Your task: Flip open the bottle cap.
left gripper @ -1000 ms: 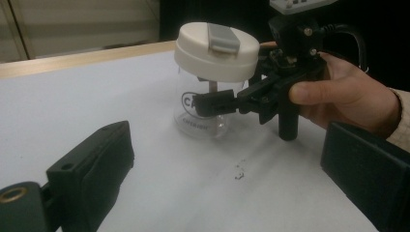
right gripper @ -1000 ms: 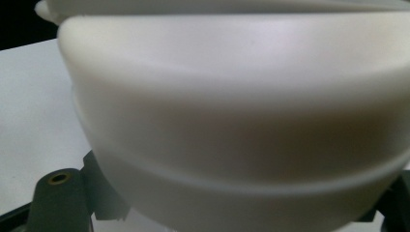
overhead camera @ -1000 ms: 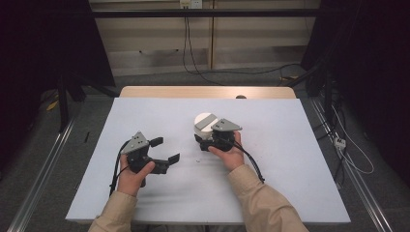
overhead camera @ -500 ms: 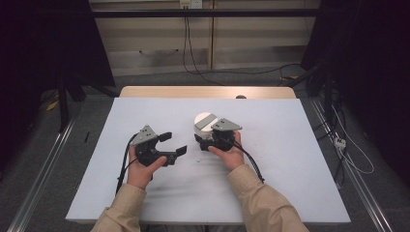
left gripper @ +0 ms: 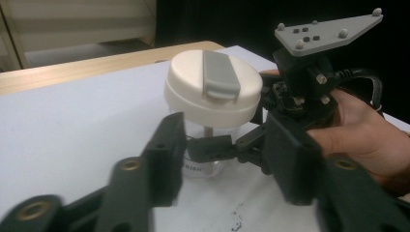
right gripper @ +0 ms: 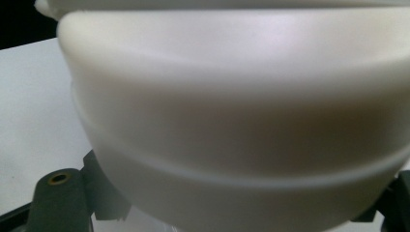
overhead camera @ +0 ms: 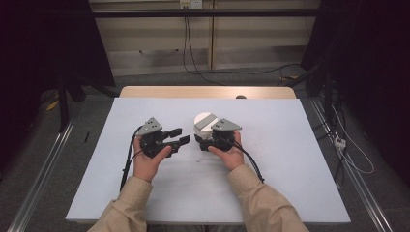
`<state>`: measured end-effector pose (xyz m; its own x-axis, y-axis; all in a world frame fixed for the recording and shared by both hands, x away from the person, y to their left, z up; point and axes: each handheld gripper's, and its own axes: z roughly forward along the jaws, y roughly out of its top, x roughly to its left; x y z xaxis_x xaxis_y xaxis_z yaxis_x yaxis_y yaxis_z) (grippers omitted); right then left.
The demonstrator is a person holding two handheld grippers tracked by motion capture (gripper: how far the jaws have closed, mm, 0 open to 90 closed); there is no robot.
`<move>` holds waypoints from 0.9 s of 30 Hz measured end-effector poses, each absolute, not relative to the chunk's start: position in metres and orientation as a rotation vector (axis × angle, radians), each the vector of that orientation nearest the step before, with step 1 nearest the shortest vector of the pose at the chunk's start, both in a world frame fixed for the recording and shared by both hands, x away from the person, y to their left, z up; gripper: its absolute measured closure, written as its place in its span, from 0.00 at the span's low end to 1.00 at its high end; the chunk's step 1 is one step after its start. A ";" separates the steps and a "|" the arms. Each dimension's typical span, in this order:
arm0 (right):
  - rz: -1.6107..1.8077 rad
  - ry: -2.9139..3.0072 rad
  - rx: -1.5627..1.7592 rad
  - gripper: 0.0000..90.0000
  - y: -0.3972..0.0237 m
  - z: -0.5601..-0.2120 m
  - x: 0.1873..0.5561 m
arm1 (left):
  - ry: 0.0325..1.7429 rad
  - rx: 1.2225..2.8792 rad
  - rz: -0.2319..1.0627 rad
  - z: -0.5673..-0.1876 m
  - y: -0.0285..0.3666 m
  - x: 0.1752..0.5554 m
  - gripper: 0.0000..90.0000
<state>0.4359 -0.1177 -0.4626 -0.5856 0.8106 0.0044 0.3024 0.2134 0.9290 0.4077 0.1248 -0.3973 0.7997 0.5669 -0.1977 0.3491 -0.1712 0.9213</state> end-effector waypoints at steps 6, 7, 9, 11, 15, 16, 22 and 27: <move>1.360 2.002 1.028 0.21 -0.118 -0.463 0.436 | 0.709 1.802 0.212 -0.396 0.118 0.413 0.77; 1.360 2.002 1.027 0.21 -0.118 -0.463 0.436 | 0.717 1.796 0.213 -0.396 0.117 0.414 0.79; 1.359 2.002 1.027 0.21 -0.118 -0.463 0.436 | 0.719 1.807 0.209 -0.396 0.115 0.415 0.85; 1.359 2.002 1.027 0.21 -0.118 -0.463 0.436 | 0.718 1.818 0.200 -0.397 0.113 0.416 0.89; 1.358 2.001 1.027 0.21 -0.117 -0.463 0.436 | 0.714 1.839 0.195 -0.398 0.108 0.419 0.99; 1.358 2.001 1.027 0.21 -0.117 -0.463 0.436 | 0.716 1.841 0.192 -0.398 0.107 0.420 1.00; 1.357 2.001 1.025 0.21 -0.117 -0.463 0.436 | 0.719 1.879 0.201 -0.398 0.098 0.424 1.00; 1.356 2.001 1.025 0.21 -0.117 -0.463 0.436 | 0.736 1.894 0.205 -0.399 0.095 0.426 1.00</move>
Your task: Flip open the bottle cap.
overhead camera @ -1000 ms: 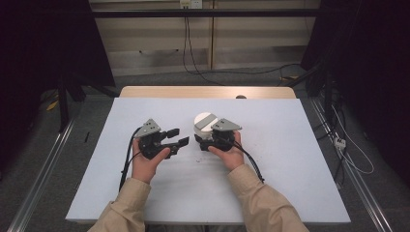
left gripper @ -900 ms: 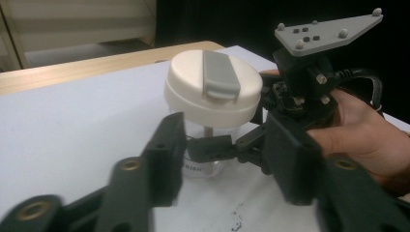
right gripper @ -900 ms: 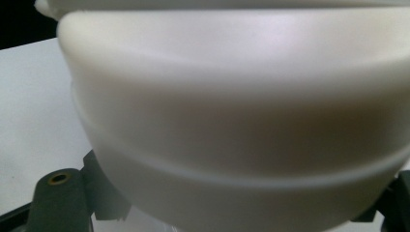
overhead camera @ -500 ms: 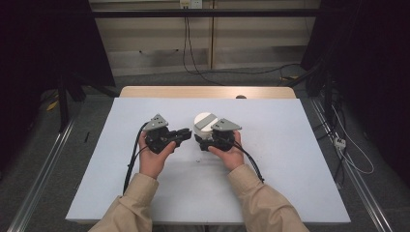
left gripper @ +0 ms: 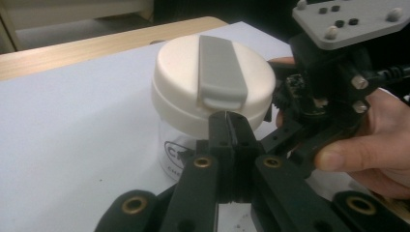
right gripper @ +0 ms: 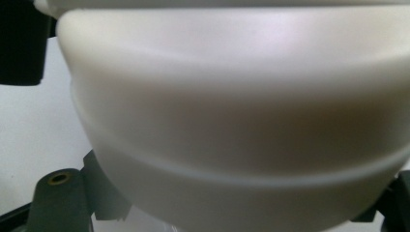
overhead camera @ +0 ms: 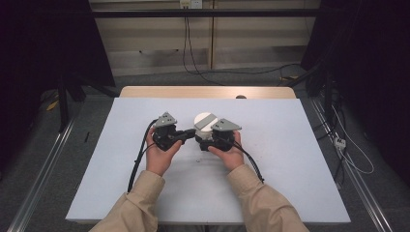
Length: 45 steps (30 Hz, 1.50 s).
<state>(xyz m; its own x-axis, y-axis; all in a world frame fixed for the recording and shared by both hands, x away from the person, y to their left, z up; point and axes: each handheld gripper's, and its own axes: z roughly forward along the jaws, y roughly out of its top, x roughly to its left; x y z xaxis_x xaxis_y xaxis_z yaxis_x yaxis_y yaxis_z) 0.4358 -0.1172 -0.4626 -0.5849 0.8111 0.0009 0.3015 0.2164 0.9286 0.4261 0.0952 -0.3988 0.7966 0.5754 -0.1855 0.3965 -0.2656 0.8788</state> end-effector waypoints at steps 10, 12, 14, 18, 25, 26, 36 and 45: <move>1.355 2.001 1.026 0.21 -0.117 -0.463 0.436 | 0.743 1.892 0.211 -0.397 0.091 0.429 1.00; 1.355 2.002 1.027 0.21 -0.117 -0.463 0.436 | 0.743 1.888 0.210 -0.395 0.091 0.429 1.00; 1.353 2.002 1.025 0.21 -0.117 -0.463 0.436 | 0.743 1.885 0.214 -0.393 0.090 0.430 1.00; 1.352 2.002 1.024 0.21 -0.117 -0.463 0.436 | 0.738 1.876 0.217 -0.388 0.087 0.431 1.00; 1.352 2.003 1.023 0.21 -0.117 -0.463 0.436 | 0.731 1.876 0.225 -0.381 0.084 0.435 1.00; 1.352 2.002 1.024 0.21 -0.117 -0.463 0.436 | 0.729 1.878 0.229 -0.379 0.083 0.435 1.00; 1.352 2.001 1.026 0.21 -0.117 -0.463 0.436 | 0.728 1.867 0.235 -0.371 0.079 0.440 1.00; 1.348 2.001 1.023 0.21 -0.116 -0.463 0.435 | 0.719 1.864 0.233 -0.367 0.075 0.442 1.00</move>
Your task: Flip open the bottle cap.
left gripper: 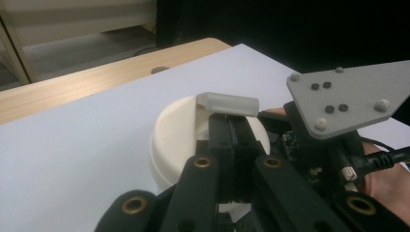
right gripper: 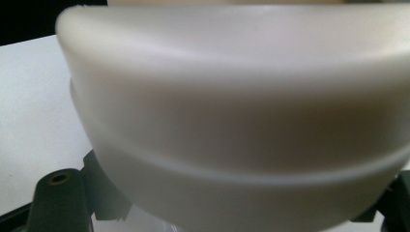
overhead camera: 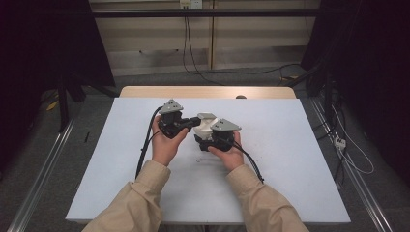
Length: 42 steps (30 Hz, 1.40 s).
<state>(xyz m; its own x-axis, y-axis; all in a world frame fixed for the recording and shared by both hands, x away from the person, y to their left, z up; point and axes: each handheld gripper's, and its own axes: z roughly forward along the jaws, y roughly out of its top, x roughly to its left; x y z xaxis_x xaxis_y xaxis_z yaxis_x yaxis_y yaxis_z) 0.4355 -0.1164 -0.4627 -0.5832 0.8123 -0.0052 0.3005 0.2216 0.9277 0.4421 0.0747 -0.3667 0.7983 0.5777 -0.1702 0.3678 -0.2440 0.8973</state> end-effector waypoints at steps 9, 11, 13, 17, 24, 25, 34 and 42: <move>1.350 2.002 1.028 0.21 -0.116 -0.463 0.436 | 0.714 1.860 0.236 -0.360 0.069 0.446 1.00; 1.352 2.002 1.029 0.21 -0.117 -0.463 0.436 | 0.711 1.860 0.235 -0.359 0.068 0.447 1.00; 1.351 2.002 1.029 0.21 -0.117 -0.463 0.436 | 0.708 1.866 0.241 -0.358 0.066 0.448 1.00; 1.351 2.002 1.030 0.21 -0.117 -0.463 0.436 | 0.710 1.862 0.239 -0.357 0.064 0.450 1.00; 1.351 2.002 1.031 0.21 -0.117 -0.463 0.436 | 0.705 1.864 0.243 -0.354 0.061 0.452 1.00; 1.352 2.002 1.031 0.21 -0.117 -0.463 0.436 | 0.706 1.862 0.242 -0.354 0.060 0.452 1.00; 1.351 2.002 1.032 0.21 -0.117 -0.463 0.436 | 0.704 1.865 0.244 -0.353 0.057 0.457 1.00; 1.351 2.001 1.032 0.21 -0.117 -0.463 0.436 | 0.706 1.867 0.241 -0.351 0.053 0.459 1.00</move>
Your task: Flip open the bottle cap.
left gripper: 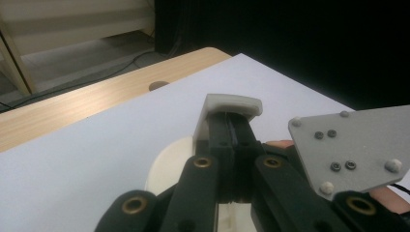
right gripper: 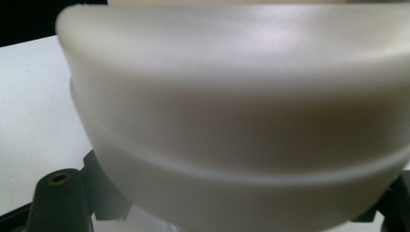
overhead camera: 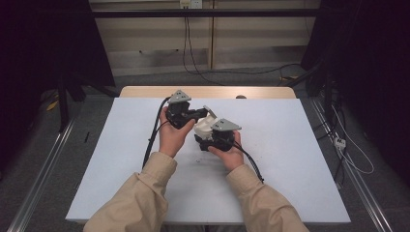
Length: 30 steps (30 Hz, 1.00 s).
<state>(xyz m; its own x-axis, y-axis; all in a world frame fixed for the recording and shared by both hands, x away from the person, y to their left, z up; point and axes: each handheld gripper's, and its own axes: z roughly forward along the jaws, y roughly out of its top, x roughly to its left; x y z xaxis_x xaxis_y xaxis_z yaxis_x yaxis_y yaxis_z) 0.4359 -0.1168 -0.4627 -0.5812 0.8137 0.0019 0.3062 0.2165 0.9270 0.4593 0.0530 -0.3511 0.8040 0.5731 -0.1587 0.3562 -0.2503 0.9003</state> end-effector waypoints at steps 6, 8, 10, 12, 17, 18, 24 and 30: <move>1.350 2.002 1.031 0.21 -0.117 -0.463 0.436 | 0.704 1.868 0.243 -0.349 0.049 0.461 1.00; 1.350 2.001 1.031 0.21 -0.117 -0.463 0.436 | 0.700 1.872 0.246 -0.349 0.048 0.462 1.00; 1.350 2.001 1.031 0.21 -0.117 -0.463 0.436 | 0.701 1.872 0.245 -0.349 0.047 0.463 1.00; 1.350 2.001 1.031 0.21 -0.117 -0.463 0.436 | 0.695 1.878 0.247 -0.349 0.046 0.464 1.00; 1.351 2.001 1.033 0.21 -0.117 -0.463 0.436 | 0.696 1.873 0.249 -0.348 0.043 0.466 1.00; 1.353 2.002 1.032 0.21 -0.117 -0.463 0.436 | 0.696 1.874 0.249 -0.347 0.043 0.466 1.00; 1.350 2.001 1.032 0.21 -0.117 -0.463 0.436 | 0.689 1.879 0.256 -0.345 0.040 0.467 1.00; 1.350 2.001 1.032 0.21 -0.117 -0.463 0.436 | 0.686 1.875 0.258 -0.345 0.037 0.469 1.00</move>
